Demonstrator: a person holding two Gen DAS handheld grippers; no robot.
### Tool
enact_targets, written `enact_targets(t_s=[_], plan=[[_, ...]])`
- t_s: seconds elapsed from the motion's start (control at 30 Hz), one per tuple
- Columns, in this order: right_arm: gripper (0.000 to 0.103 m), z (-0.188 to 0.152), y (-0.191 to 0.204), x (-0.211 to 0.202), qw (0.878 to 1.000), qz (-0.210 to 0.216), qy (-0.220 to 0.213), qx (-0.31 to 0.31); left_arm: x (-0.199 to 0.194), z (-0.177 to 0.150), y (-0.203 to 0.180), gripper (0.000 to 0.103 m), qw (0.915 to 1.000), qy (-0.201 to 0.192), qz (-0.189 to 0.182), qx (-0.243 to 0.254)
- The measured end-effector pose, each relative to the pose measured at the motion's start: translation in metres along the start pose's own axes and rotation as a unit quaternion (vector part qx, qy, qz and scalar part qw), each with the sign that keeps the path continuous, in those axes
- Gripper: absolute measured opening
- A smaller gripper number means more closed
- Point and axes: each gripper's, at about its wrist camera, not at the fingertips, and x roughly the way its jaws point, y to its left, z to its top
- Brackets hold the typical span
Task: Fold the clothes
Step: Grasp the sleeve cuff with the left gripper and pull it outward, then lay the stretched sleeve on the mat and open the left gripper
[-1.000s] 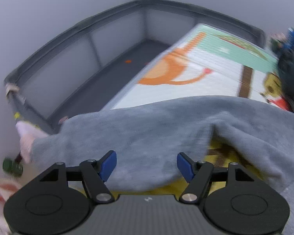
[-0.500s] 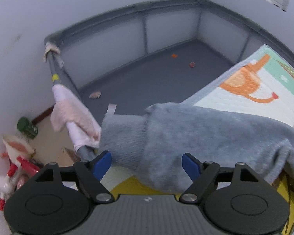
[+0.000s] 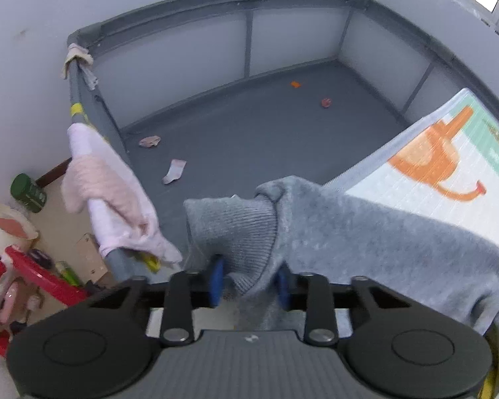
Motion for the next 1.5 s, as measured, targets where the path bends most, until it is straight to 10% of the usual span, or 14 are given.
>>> enact_targets(t_s=[0.6, 0.9, 1.27, 1.5], plan=[[0.044, 0.007, -0.008, 0.014, 1.000, -0.025, -0.001, 0.015, 0.009, 0.081, -0.075, 0.018, 0.9896, -0.099, 0.048, 0.092], [0.045, 0.002, -0.015, 0.009, 1.000, -0.003, -0.013, 0.028, -0.013, 0.091, -0.127, 0.038, 0.9673, -0.172, 0.117, 0.145], [0.045, -0.006, -0.056, -0.030, 0.996, -0.005, -0.053, 0.067, -0.062, 0.020, -0.165, 0.051, 0.9753, -0.122, -0.021, 0.183], [0.045, -0.037, -0.090, -0.049, 0.993, -0.019, -0.059, 0.099, -0.077, -0.073, -0.189, 0.051, 0.9568, -0.048, -0.104, 0.267]])
